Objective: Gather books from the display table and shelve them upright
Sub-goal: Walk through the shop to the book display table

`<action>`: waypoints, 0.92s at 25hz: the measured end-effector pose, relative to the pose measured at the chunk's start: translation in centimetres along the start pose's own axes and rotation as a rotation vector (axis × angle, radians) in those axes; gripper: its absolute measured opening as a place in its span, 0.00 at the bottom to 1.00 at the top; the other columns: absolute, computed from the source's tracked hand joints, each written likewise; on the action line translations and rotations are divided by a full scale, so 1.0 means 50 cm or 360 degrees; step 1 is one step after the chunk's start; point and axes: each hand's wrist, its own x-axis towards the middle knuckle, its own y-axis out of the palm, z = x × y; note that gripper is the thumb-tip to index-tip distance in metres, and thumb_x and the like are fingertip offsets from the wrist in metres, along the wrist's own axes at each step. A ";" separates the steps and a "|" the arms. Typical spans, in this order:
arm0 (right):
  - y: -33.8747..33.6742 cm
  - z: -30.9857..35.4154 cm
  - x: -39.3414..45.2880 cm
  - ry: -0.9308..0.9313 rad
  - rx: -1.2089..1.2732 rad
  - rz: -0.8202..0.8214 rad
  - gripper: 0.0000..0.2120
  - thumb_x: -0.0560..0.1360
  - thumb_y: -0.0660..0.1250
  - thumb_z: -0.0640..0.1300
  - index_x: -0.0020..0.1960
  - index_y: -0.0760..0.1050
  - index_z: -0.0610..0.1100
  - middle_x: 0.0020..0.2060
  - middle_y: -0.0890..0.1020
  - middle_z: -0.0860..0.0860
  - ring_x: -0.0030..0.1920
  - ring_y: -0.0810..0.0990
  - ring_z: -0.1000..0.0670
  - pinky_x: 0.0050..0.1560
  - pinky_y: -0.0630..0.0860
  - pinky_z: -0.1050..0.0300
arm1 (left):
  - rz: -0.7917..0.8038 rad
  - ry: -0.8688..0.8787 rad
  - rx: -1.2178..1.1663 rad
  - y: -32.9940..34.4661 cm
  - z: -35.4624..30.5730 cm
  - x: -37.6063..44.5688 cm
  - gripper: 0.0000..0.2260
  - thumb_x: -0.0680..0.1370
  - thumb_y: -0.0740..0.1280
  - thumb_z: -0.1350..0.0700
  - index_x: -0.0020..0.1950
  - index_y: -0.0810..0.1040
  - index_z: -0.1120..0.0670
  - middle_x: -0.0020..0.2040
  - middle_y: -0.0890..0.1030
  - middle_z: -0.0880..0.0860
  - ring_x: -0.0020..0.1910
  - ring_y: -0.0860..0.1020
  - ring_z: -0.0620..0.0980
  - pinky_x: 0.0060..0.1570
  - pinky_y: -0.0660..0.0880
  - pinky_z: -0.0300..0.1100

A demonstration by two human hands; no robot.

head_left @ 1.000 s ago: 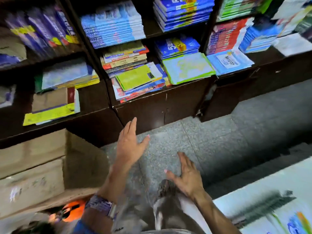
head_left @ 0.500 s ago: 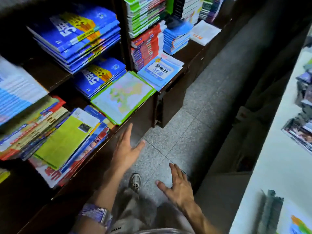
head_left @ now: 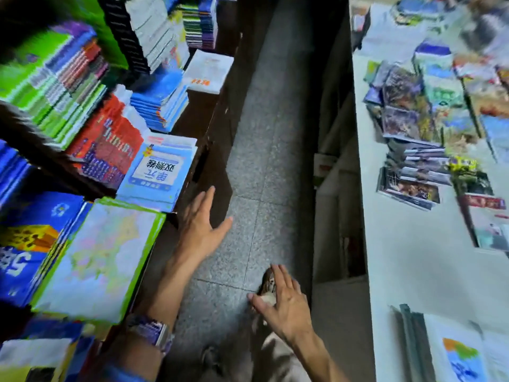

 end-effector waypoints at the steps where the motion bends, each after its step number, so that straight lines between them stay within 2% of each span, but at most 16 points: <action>1: -0.028 -0.004 0.038 0.0006 0.0027 -0.0029 0.51 0.65 0.51 0.80 0.81 0.51 0.56 0.82 0.56 0.53 0.80 0.55 0.46 0.76 0.61 0.44 | 0.0011 0.0031 0.0030 0.015 -0.020 0.047 0.36 0.76 0.73 0.50 0.80 0.60 0.55 0.78 0.63 0.60 0.78 0.61 0.57 0.77 0.55 0.49; 5: -0.162 -0.038 0.202 0.0068 0.0120 -0.0159 0.52 0.65 0.49 0.79 0.82 0.51 0.53 0.82 0.55 0.52 0.79 0.58 0.46 0.76 0.62 0.44 | 0.0104 0.0146 0.0318 0.101 -0.136 0.242 0.37 0.77 0.69 0.44 0.81 0.57 0.51 0.80 0.61 0.57 0.79 0.58 0.55 0.76 0.54 0.55; 8: -0.272 -0.070 0.308 0.0114 0.0218 -0.0230 0.51 0.65 0.49 0.79 0.82 0.50 0.53 0.82 0.54 0.53 0.80 0.56 0.48 0.76 0.61 0.44 | 0.0185 0.0189 0.0350 0.166 -0.242 0.382 0.37 0.77 0.67 0.42 0.81 0.54 0.49 0.81 0.58 0.55 0.80 0.55 0.55 0.77 0.51 0.58; 14: -0.432 -0.123 0.444 0.0294 0.0284 -0.0322 0.48 0.68 0.55 0.77 0.81 0.50 0.56 0.82 0.54 0.54 0.80 0.57 0.48 0.76 0.62 0.43 | 0.0339 0.0359 0.0307 0.264 -0.390 0.590 0.37 0.78 0.65 0.40 0.81 0.52 0.47 0.82 0.56 0.56 0.80 0.53 0.55 0.78 0.48 0.58; 20: -0.503 -0.132 0.597 0.0498 0.0404 -0.0472 0.50 0.67 0.52 0.79 0.82 0.50 0.55 0.82 0.55 0.53 0.80 0.56 0.50 0.77 0.61 0.44 | 0.0499 0.0495 0.0297 0.360 -0.472 0.798 0.36 0.78 0.65 0.41 0.81 0.52 0.47 0.82 0.56 0.55 0.80 0.54 0.56 0.78 0.52 0.56; 23: -0.544 -0.110 0.711 0.0635 0.0422 -0.0503 0.50 0.67 0.51 0.80 0.82 0.48 0.56 0.82 0.53 0.54 0.80 0.55 0.50 0.77 0.61 0.45 | 0.0598 0.0548 0.0241 0.394 -0.498 0.940 0.36 0.78 0.66 0.42 0.81 0.53 0.48 0.82 0.55 0.56 0.80 0.53 0.55 0.78 0.49 0.56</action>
